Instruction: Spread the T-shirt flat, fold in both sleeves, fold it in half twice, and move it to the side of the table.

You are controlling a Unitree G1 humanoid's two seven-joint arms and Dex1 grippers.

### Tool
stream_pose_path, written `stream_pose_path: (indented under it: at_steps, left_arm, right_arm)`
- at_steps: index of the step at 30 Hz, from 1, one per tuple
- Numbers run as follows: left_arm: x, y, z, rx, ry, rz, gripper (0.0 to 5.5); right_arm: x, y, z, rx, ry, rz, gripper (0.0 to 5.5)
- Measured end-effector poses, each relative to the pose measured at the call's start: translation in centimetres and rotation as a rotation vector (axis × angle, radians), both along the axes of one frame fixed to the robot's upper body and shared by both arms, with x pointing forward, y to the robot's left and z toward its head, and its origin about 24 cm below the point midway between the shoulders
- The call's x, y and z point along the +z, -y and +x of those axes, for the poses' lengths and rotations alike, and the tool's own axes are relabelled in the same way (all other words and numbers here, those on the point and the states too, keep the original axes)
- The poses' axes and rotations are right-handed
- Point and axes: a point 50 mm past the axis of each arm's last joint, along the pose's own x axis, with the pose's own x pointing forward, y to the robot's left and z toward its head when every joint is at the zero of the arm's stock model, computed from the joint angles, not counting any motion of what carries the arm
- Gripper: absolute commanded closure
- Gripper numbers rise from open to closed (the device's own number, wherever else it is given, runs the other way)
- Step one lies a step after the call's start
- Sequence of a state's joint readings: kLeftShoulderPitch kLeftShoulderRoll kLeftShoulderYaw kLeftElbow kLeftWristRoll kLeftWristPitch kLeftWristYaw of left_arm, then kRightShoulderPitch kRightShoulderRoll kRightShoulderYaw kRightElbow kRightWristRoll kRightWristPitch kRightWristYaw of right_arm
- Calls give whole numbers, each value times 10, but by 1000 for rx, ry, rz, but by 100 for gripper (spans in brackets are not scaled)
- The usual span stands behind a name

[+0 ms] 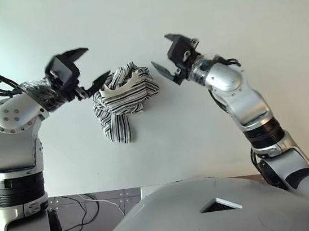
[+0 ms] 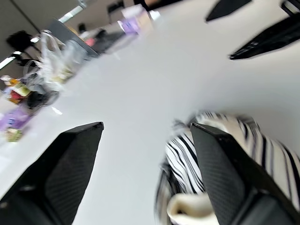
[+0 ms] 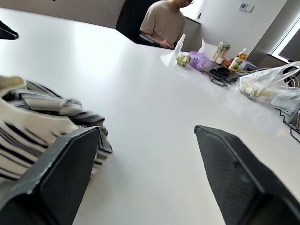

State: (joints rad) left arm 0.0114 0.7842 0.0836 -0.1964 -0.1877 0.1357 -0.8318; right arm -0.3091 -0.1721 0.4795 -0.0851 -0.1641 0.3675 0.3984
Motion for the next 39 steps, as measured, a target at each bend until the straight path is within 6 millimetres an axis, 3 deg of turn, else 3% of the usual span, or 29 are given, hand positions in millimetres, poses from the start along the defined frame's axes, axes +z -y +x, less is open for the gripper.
stream_pose_path:
  at_steps: [5,12,15,20,22,26,29,34,39]
  left_arm:
    - [-6,1,-10,-66,-46,17,206]
    - [4,-4,-27,-99,-72,9,206]
    - [-8,-3,-46,-122,-164,34,206]
    - [-59,2,-71,-92,-325,217,206]
    - [-67,1,-74,-66,-304,279,206]
    - [-67,-1,-77,-65,-269,338,206]
    - [-66,0,-81,-64,-258,337,206]
    - [-68,5,-88,-46,-241,288,206]
    - [-75,1,-79,54,-186,305,206]
  right_arm:
    - [-30,-24,-11,33,-74,-159,182]
    - [-43,-27,-14,-17,-130,-175,182]
    - [-49,-29,-11,-89,-148,-163,182]
    - [-55,-22,-10,-182,-178,-145,182]
    - [-57,-16,-13,-190,-193,-152,182]
    - [-57,4,-25,-224,-204,-170,182]
    - [-53,30,-34,-278,-209,-205,182]
    - [-46,94,-36,-429,-222,-307,182]
    - [-37,130,-37,-436,-223,-412,182]
